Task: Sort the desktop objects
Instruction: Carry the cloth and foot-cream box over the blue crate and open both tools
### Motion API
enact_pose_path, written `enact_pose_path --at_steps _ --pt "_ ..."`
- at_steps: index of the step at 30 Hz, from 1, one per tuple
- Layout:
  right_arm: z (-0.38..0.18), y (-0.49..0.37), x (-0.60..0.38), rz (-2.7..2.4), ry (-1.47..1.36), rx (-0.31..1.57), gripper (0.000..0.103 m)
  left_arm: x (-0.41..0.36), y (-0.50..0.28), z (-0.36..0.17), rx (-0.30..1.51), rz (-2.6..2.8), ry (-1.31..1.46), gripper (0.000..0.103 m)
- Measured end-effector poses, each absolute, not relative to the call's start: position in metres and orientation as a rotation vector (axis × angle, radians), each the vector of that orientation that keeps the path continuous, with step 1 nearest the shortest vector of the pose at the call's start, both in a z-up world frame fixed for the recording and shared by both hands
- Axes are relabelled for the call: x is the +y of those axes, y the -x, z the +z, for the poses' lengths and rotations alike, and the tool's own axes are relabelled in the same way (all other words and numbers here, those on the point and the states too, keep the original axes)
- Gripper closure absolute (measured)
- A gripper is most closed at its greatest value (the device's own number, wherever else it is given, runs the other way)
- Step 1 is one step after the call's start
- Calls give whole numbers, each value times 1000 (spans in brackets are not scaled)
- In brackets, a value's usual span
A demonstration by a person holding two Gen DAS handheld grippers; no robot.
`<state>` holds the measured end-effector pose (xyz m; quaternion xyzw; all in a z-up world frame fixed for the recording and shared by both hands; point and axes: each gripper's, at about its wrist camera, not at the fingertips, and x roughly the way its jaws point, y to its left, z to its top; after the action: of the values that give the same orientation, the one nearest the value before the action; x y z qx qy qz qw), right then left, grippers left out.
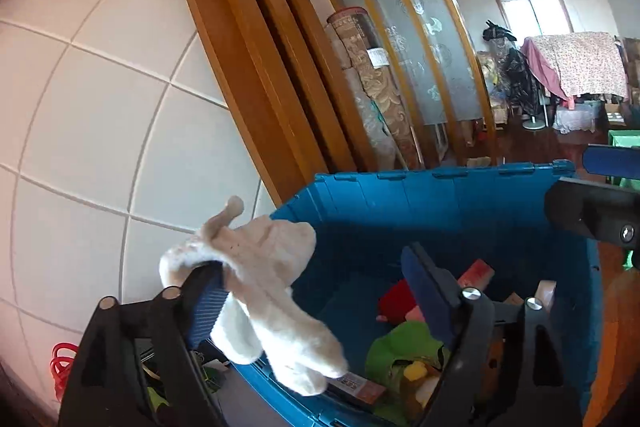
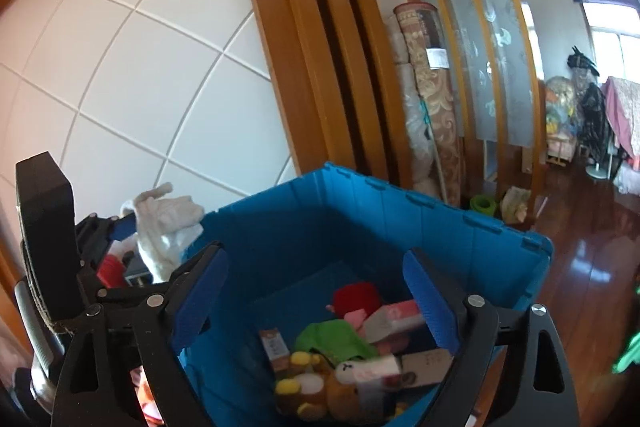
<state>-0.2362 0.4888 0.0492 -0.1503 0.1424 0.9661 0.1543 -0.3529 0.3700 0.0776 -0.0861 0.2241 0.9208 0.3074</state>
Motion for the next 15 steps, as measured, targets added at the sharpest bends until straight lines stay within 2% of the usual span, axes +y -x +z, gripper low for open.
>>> enact_pose_path --at_steps 2,15 --pt "49 231 495 2774 424 433 12 370 350 82 566 2457 219 7" --pt "43 209 500 2818 399 476 6 367 343 82 577 2519 257 7"
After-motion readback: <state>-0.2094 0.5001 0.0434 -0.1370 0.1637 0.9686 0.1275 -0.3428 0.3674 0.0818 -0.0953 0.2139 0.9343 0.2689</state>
